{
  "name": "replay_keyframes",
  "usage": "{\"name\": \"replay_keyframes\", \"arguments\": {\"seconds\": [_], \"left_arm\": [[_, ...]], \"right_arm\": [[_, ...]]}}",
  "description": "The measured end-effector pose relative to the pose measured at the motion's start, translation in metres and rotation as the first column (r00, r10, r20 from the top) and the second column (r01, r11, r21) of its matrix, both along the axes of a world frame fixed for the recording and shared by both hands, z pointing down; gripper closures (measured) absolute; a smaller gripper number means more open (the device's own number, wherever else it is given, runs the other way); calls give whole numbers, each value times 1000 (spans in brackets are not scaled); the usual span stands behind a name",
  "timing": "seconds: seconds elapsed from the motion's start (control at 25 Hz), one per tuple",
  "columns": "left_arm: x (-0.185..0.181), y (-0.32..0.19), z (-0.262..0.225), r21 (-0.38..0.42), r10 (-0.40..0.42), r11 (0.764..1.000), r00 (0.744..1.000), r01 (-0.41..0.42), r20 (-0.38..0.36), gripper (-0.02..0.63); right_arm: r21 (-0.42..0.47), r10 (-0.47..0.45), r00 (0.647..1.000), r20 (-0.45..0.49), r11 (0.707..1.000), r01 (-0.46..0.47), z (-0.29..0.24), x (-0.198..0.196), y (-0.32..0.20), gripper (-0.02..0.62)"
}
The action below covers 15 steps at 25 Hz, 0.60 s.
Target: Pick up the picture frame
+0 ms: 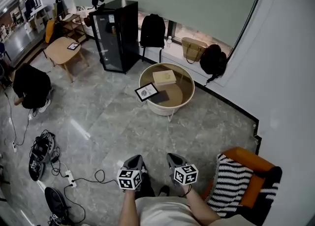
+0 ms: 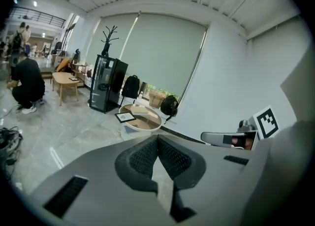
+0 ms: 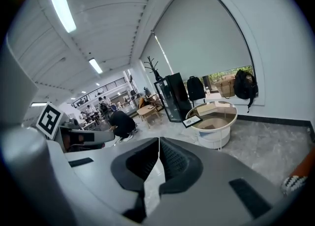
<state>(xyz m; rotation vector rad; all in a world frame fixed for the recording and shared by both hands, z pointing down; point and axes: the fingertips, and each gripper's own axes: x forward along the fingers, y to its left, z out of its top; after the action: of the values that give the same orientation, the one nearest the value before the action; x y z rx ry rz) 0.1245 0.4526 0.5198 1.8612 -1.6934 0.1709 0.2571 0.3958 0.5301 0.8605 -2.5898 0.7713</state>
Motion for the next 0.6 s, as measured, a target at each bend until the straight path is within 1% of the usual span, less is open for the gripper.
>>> {"name": "replay_keyframes", "arguments": {"seconds": [0.16, 0.28, 0.36, 0.48, 0.6], "left_arm": [[-18, -53, -4, 25, 50, 999, 998, -49, -46, 584], [-39, -91, -8, 39, 75, 997, 995, -73, -60, 586], [-55, -113, -15, 60, 86, 995, 994, -82, -69, 584], [-79, -142, -26, 105, 123, 988, 988, -113, -89, 584], [-108, -156, -29, 122, 141, 984, 986, -129, -94, 584]], "right_arm": [[2, 28, 999, -46, 1000, -28, 1, -15, -37, 561], [1, 59, 995, -83, 998, -59, 4, -29, -68, 561], [-6, 79, 994, -75, 997, -80, 2, -42, -89, 561], [-11, 103, 994, -33, 995, -104, -6, -64, -121, 561], [-29, 183, 983, 0, 983, -183, -6, -69, -150, 561]]}}
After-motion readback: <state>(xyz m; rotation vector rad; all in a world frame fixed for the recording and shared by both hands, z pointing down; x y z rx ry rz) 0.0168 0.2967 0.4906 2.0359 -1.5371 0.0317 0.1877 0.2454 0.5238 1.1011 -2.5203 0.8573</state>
